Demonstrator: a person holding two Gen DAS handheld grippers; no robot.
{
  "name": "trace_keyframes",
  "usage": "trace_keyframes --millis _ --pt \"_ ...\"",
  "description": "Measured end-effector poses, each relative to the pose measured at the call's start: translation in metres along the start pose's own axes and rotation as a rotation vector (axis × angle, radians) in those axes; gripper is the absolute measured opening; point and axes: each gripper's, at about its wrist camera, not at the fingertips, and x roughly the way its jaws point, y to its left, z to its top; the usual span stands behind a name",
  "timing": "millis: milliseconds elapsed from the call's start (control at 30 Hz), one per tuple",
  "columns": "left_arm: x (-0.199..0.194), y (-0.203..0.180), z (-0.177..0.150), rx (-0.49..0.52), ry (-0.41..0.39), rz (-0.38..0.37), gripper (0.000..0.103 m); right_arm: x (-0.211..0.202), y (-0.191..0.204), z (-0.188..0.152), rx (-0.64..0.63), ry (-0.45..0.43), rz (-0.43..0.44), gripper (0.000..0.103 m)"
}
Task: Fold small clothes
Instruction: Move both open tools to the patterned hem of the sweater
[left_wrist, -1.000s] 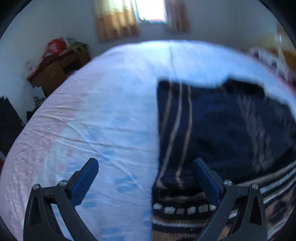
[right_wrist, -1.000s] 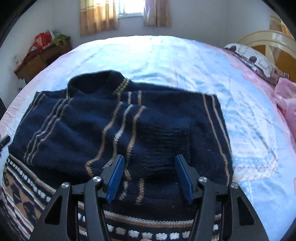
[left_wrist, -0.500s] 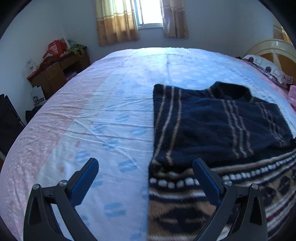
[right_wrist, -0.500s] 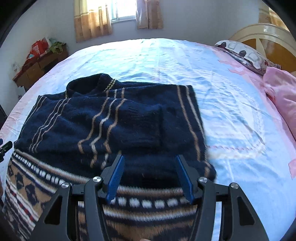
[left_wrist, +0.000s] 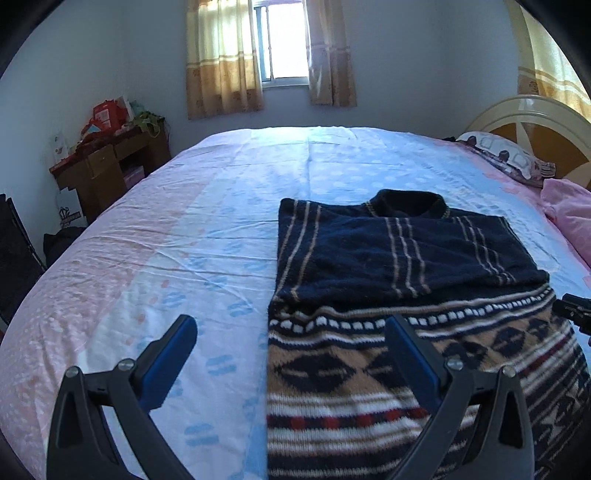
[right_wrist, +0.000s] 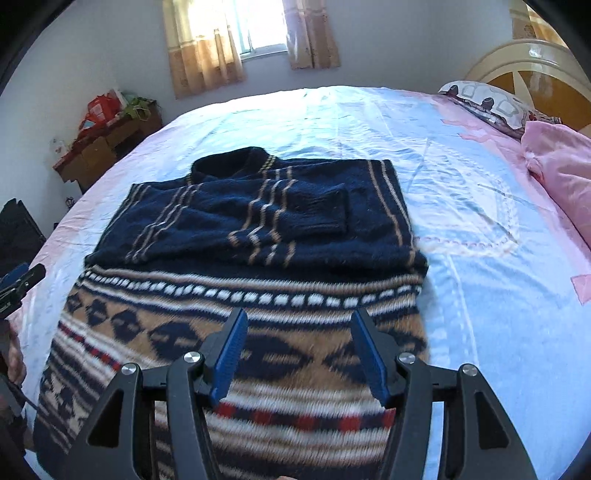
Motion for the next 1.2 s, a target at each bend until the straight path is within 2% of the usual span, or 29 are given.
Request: trace_keyframes --millis 233,567,767,967,1200 --pt "-0.023 -0.005 -0.018 0.025 -0.008 -0.023 0.103 -0.023 0.007 -0.028 0.002 0.01 0.033 0.059" --pt "-0.07 0.005 -0.054 0.058 -0.023 -0.046 0.103 -0.051 0.009 -0.072 -0.016 0.041 0.03 0.06" --pt "-0.091 0.008 -0.08 0.086 -0.003 -0.06 0.103 -0.067 0.011 -0.092 -0.013 0.048 0.034 0.06" --pt "-0.121 0.014 -0.103 0.102 0.011 -0.109 0.103 -0.084 0.015 -0.114 -0.035 0.048 0.016 0.06" --pt "-0.125 0.008 -0.133 0.105 0.068 -0.133 0.103 -0.109 0.02 -0.137 -0.043 0.034 0.023 0.06"
